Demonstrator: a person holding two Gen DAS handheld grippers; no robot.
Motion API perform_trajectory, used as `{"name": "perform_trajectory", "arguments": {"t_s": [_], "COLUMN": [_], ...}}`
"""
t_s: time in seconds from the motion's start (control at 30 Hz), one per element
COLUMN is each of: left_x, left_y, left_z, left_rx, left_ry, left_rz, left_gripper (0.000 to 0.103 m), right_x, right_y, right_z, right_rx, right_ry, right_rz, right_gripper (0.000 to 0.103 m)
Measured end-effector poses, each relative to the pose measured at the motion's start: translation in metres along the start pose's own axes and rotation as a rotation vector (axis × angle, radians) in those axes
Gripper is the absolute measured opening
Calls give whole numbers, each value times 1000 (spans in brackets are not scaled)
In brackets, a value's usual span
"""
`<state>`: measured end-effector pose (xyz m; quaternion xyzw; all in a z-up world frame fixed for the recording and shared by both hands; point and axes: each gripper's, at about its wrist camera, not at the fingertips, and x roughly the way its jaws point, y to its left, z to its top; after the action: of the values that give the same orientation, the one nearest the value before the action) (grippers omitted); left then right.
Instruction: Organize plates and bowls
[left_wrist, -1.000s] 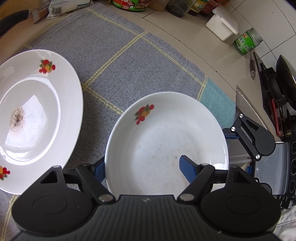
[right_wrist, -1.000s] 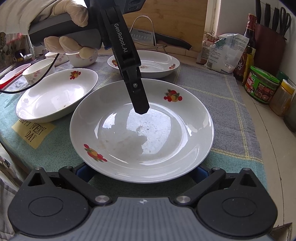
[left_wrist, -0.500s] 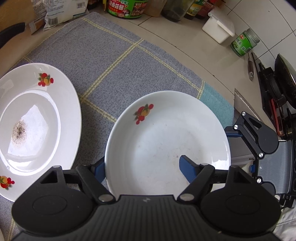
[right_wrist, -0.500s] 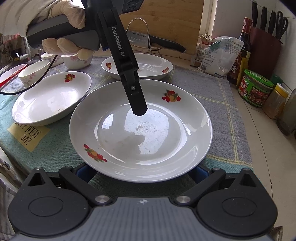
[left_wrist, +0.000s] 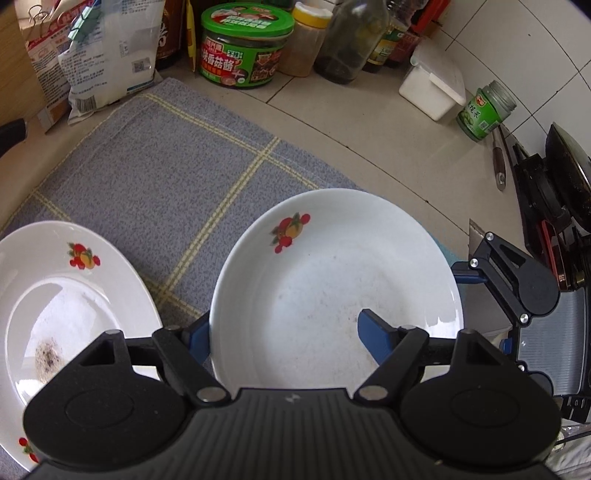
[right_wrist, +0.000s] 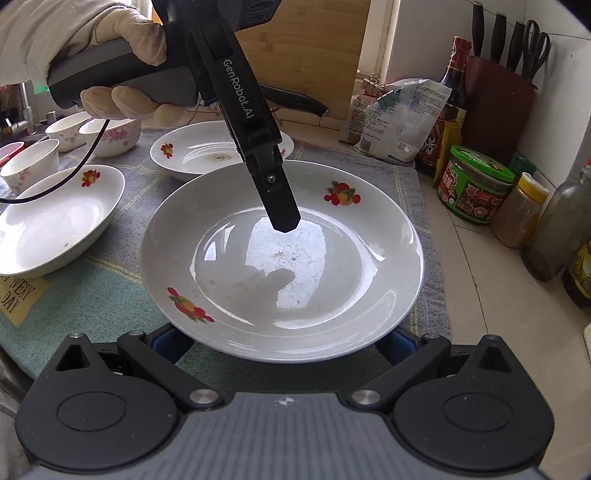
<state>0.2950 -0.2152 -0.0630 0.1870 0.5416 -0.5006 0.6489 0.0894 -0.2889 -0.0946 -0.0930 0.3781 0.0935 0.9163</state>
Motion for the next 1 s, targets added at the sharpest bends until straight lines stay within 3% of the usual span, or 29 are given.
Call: {"name": "perform_trajectory", "arguments": {"t_s": [0.47, 1.0], "left_x": [26, 44], "left_y": [16, 32], "left_z": [36, 49], "left_rx": [19, 5], "left_ry": [-26, -31], "left_rz": [24, 52], "left_gripper": [78, 78], "right_x": [32, 50], "right_y": [-34, -51], "right_z": [9, 15], "right_rx": [21, 57], "right_ry": [18, 27], "right_rz": [-33, -19], "right_gripper": [103, 103]}}
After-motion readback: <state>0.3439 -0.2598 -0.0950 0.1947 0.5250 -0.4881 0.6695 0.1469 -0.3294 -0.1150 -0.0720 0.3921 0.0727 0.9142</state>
